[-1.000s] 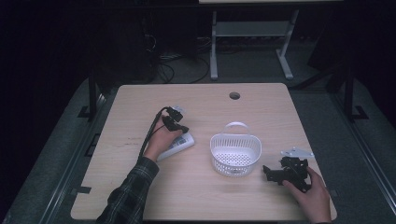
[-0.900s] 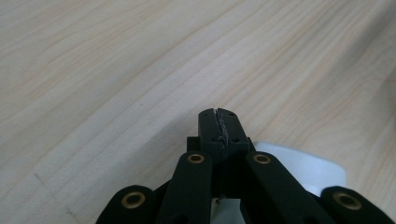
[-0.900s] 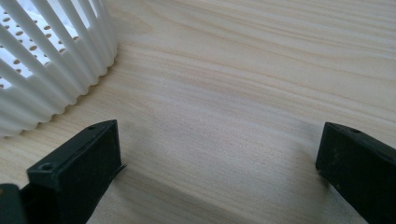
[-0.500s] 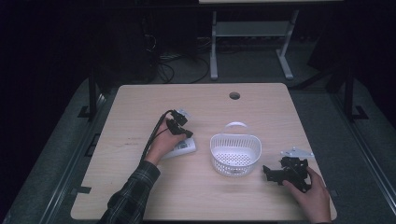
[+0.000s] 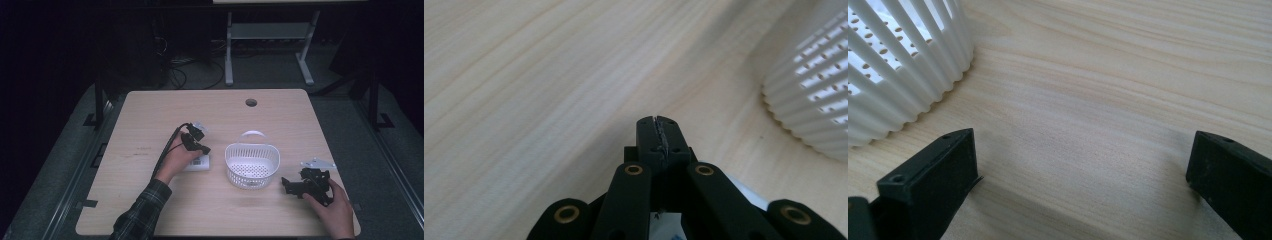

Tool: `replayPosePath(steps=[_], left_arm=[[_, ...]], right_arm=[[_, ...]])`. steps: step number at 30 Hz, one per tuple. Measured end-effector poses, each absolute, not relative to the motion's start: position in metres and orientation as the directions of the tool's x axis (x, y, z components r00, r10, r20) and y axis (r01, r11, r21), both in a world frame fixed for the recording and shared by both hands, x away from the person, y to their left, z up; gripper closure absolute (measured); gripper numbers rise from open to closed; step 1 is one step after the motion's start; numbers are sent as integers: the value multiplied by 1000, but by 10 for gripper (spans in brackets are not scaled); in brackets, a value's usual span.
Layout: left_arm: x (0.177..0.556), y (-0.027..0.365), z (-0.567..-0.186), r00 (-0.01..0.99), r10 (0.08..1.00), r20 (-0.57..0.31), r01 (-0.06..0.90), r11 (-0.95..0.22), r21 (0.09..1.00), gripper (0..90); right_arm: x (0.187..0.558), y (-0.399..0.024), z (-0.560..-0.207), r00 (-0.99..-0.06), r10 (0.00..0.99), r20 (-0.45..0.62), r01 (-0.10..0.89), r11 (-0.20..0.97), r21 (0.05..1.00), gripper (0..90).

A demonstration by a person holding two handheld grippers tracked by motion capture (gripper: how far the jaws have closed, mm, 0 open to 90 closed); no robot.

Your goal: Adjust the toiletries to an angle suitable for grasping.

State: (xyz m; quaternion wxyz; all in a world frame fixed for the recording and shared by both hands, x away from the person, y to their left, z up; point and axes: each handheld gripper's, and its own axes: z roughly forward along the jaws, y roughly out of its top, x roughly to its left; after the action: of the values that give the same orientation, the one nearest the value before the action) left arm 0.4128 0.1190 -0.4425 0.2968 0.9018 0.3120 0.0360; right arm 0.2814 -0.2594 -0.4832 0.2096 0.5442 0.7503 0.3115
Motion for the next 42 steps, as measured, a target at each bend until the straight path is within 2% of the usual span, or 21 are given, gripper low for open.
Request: replayPosePath(steps=[19,42], left_arm=[[375,119,-446,832,535,-143,521,-667,533,900],[332,144,-445,847,507,-159,502,-669,548,900]], right_arm=[[281,-259,-483,-320,947,25,686,214,695,0],[281,-259,-483,-320,947,24,686,214,696,0]])
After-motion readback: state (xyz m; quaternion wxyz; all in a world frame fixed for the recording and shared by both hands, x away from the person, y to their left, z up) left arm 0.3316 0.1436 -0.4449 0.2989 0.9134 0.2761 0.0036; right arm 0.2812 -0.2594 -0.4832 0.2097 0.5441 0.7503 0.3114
